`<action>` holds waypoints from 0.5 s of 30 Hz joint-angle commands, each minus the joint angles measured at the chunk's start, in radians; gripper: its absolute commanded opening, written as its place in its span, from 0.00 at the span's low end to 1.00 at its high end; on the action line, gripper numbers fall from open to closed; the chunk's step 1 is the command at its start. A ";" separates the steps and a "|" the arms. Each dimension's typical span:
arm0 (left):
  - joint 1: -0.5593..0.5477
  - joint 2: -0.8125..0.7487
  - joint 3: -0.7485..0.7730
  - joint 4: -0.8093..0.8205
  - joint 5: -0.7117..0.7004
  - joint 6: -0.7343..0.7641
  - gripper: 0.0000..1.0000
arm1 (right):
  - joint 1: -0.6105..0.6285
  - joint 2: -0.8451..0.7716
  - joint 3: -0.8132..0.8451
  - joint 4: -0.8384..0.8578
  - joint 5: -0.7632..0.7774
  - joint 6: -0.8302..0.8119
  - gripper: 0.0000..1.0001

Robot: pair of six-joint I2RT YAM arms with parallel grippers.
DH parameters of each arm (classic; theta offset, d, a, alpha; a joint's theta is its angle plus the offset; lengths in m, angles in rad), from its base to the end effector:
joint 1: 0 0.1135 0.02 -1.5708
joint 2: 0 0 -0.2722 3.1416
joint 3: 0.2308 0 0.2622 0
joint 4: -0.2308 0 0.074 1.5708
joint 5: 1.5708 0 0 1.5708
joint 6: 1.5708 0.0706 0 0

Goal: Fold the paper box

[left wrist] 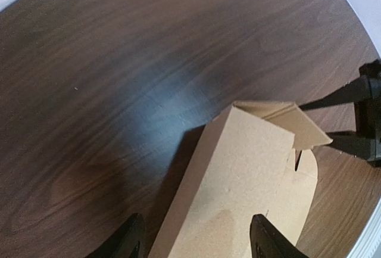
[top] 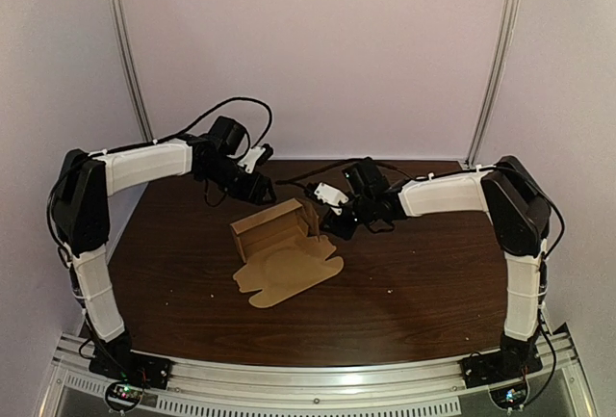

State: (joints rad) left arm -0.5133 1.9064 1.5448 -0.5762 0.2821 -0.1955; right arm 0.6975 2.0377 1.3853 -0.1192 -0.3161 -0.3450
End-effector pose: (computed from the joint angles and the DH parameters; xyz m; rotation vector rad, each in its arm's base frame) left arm 0.3854 -0.2398 0.2220 0.5250 2.5202 -0.6347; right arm 0.3560 0.3270 0.1509 -1.3092 1.9619 0.5435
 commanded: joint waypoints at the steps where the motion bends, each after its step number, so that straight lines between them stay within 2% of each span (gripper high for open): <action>1: 0.005 0.034 0.012 -0.058 0.139 0.061 0.62 | -0.017 -0.009 0.034 -0.027 -0.027 -0.014 0.30; 8: 0.006 0.055 -0.009 -0.037 0.186 0.059 0.60 | -0.042 0.027 0.104 -0.086 -0.108 -0.074 0.37; 15: 0.006 0.089 -0.015 -0.020 0.236 0.051 0.52 | -0.049 0.148 0.282 -0.219 -0.219 -0.113 0.41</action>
State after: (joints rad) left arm -0.5121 1.9602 1.5429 -0.6216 0.4683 -0.1539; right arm 0.6525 2.1048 1.5826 -0.2283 -0.4492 -0.4236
